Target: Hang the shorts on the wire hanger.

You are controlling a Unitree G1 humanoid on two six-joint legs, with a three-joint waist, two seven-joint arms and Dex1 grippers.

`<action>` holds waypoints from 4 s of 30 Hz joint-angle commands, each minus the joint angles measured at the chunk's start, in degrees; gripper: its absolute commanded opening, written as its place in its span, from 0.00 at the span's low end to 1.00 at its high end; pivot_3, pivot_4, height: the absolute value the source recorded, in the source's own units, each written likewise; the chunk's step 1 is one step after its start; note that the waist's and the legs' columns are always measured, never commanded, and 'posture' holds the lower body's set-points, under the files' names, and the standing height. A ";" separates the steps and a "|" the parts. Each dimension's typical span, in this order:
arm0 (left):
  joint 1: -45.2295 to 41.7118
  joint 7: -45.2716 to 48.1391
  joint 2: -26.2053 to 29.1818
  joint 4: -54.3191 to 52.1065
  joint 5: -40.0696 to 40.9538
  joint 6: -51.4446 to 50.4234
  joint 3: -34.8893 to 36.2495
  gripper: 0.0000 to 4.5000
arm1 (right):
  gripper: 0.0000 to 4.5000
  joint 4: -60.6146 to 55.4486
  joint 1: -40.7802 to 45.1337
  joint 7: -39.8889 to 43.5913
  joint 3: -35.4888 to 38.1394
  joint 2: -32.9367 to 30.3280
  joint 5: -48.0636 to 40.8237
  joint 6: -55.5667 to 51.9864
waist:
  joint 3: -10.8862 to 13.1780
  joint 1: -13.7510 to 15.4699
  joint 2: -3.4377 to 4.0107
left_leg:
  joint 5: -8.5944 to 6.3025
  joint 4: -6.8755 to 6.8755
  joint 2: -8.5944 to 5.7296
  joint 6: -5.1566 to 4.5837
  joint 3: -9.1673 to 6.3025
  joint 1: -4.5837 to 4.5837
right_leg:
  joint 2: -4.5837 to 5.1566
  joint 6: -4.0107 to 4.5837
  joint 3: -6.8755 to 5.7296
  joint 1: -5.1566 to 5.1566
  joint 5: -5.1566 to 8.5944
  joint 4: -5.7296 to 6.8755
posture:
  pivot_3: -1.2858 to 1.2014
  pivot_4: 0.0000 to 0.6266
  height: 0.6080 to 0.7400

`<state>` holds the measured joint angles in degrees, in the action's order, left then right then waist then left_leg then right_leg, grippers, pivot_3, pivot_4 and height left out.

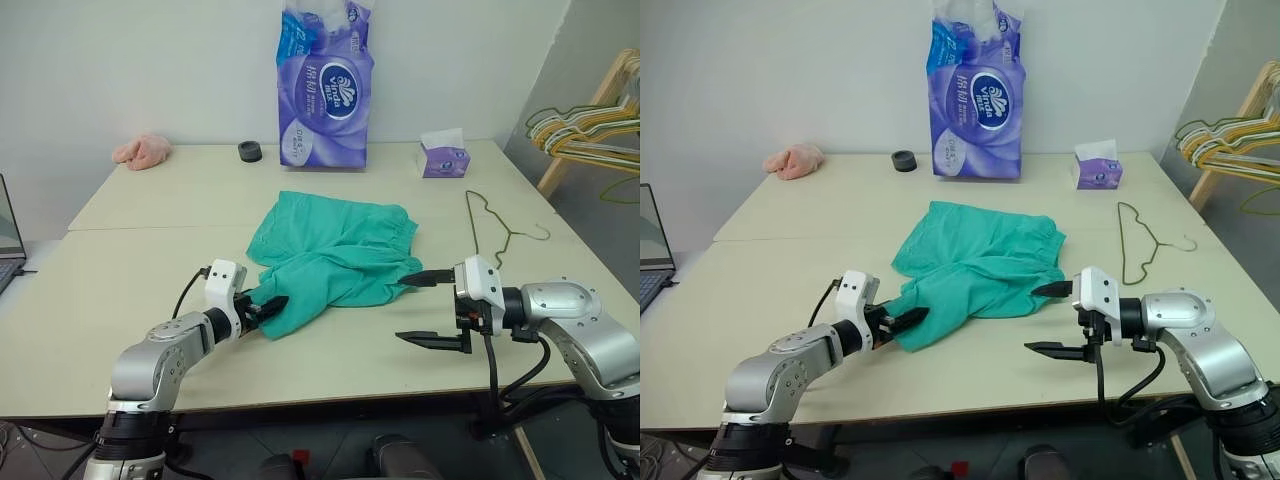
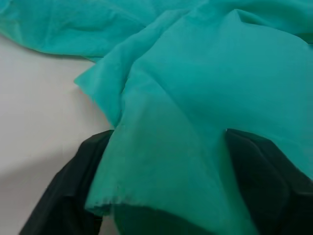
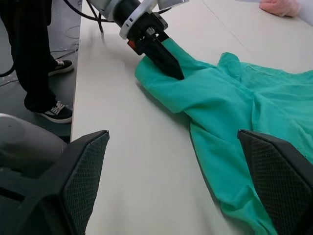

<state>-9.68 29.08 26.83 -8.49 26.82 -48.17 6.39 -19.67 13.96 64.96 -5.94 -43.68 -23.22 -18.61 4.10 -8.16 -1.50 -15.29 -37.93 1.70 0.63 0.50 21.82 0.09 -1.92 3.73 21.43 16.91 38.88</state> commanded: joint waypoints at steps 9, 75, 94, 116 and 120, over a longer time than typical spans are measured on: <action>2.42 4.36 2.64 -9.80 -1.80 7.19 -3.52 0.00 | 1.00 4.54 4.15 -0.09 1.07 -0.95 3.02 2.82 | 0.11 -0.13 0.10 | 0.00 0.00 0.00 0.01 0.03 -0.01 | 0.02 0.01 0.05 0.00 0.00 0.00 | 0.44 0.08 1.00; 6.62 6.19 6.68 -11.78 11.42 -0.64 -0.57 0.99 | 0.00 35.87 27.14 1.50 -12.94 10.07 24.57 1.95 | 0.37 -3.04 0.42 | -0.04 0.02 -0.03 0.06 -0.13 0.06 | 0.07 0.20 -0.08 0.05 -0.14 0.08 | 0.44 0.07 1.00; 8.19 6.49 6.21 -10.83 11.87 -1.41 -0.42 0.46 | 0.00 30.19 24.80 4.08 -12.06 7.77 22.05 -1.79 | 0.40 -3.08 0.46 | -0.04 0.02 -0.04 0.06 -0.13 0.05 | 0.07 0.06 -0.07 0.04 -0.06 0.08 | 0.44 0.07 1.00; -28.35 31.12 27.34 18.34 -13.93 24.42 -15.01 0.01 | 0.00 47.74 46.96 7.35 -19.21 9.38 19.71 -2.26 | 1.49 -3.15 0.61 | -0.02 0.08 -0.30 0.05 -0.10 -0.65 | -0.15 0.24 -0.05 -0.31 -0.06 0.02 | 0.45 0.04 1.00; -63.25 -1.23 17.63 64.37 -33.09 45.29 -19.97 0.01 | 0.00 81.09 70.11 -18.53 -22.10 21.82 33.45 22.96 | 1.46 -3.55 0.28 | 0.29 -0.12 -0.21 0.17 -0.30 0.21 | -0.40 0.19 0.02 0.50 -0.71 0.17 | 0.44 0.01 1.00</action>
<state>-64.28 39.46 43.35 45.80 -0.69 -10.63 -15.00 53.96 78.52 55.69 -28.53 -22.45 5.92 -4.74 5.56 -11.71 -1.22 -14.83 -38.06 1.62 1.09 0.13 22.91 -0.22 -1.80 3.78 22.79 15.99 39.09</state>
